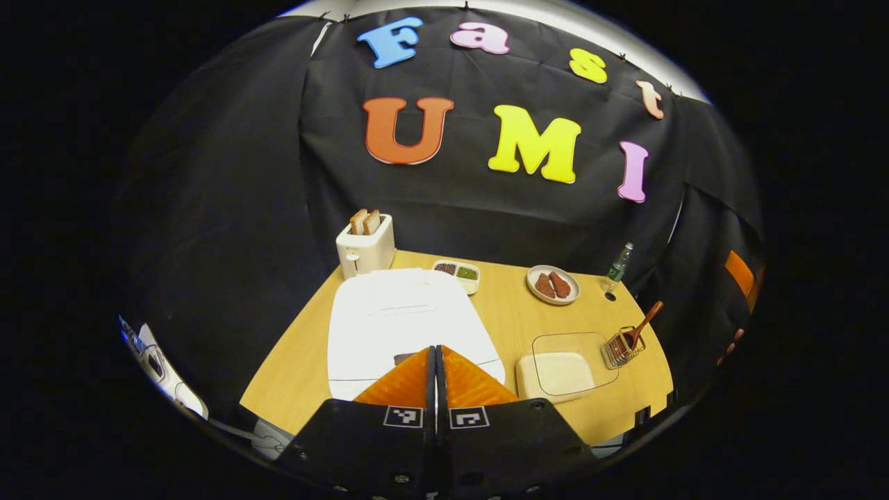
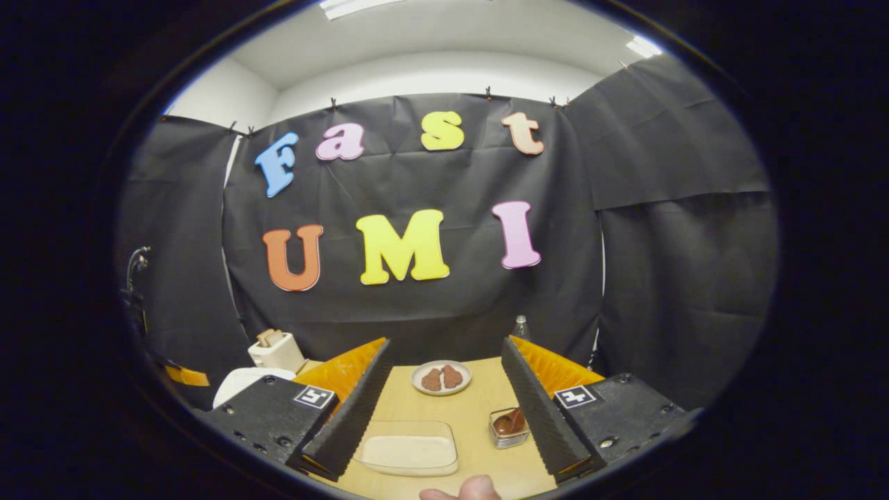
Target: Close the left gripper, press the button to open the rice cooker; take a wooden spoon from the chopstick holder with the right hand, scoop a spoonful of rice and pour it into the rice cooker, then put the wooden spoon back into the chopstick holder.
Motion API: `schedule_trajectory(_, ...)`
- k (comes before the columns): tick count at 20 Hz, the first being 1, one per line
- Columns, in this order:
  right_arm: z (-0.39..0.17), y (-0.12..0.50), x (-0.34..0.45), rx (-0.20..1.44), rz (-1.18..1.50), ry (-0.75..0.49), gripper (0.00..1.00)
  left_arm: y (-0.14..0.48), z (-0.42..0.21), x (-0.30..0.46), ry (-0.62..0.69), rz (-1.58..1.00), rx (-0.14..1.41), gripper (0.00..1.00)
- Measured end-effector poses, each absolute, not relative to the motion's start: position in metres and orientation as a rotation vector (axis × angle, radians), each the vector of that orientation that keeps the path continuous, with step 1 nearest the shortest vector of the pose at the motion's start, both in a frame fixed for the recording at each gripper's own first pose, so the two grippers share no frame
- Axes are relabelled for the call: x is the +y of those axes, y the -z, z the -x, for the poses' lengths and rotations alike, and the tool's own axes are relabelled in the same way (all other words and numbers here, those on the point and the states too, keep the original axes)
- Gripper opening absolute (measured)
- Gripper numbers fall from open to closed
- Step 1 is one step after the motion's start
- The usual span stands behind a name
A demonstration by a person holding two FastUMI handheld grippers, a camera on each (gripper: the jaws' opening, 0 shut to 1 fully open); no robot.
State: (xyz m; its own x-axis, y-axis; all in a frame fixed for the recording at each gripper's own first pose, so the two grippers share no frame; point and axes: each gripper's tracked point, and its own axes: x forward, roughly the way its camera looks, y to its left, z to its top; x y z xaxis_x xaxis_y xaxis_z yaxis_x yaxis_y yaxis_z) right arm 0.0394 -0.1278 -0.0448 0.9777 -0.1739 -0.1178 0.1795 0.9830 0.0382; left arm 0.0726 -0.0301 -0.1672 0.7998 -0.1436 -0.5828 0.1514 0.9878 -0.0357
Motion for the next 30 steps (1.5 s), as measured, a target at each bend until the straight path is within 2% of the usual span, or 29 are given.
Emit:
schedule_trajectory(6,-0.066,0.062,-0.147,0.165,-0.044,0.17,0.99,0.228,-0.11,-0.027,0.113,0.119,0.777,0.0)
schedule_trajectory(15,-0.106,0.088,-0.162,0.232,-0.049,0.156,0.99,0.257,-0.124,-0.023,0.064,0.152,0.849,0.0)
schedule_trajectory(16,-0.109,0.091,-0.164,0.239,-0.049,0.157,1.0,0.267,-0.119,-0.022,0.058,0.164,0.895,0.0)
schedule_trajectory(21,-0.124,0.098,-0.171,0.256,-0.045,0.143,1.0,0.265,-0.119,-0.02,0.027,0.152,0.922,0.01)
schedule_trajectory(25,-0.125,0.094,-0.192,0.263,-0.015,0.16,1.0,0.24,-0.128,-0.017,-0.028,0.132,0.786,0.01)
schedule_trajectory(30,-0.113,0.095,-0.22,0.266,0.006,0.205,0.99,0.147,-0.158,-0.019,-0.045,0.042,0.455,0.02)
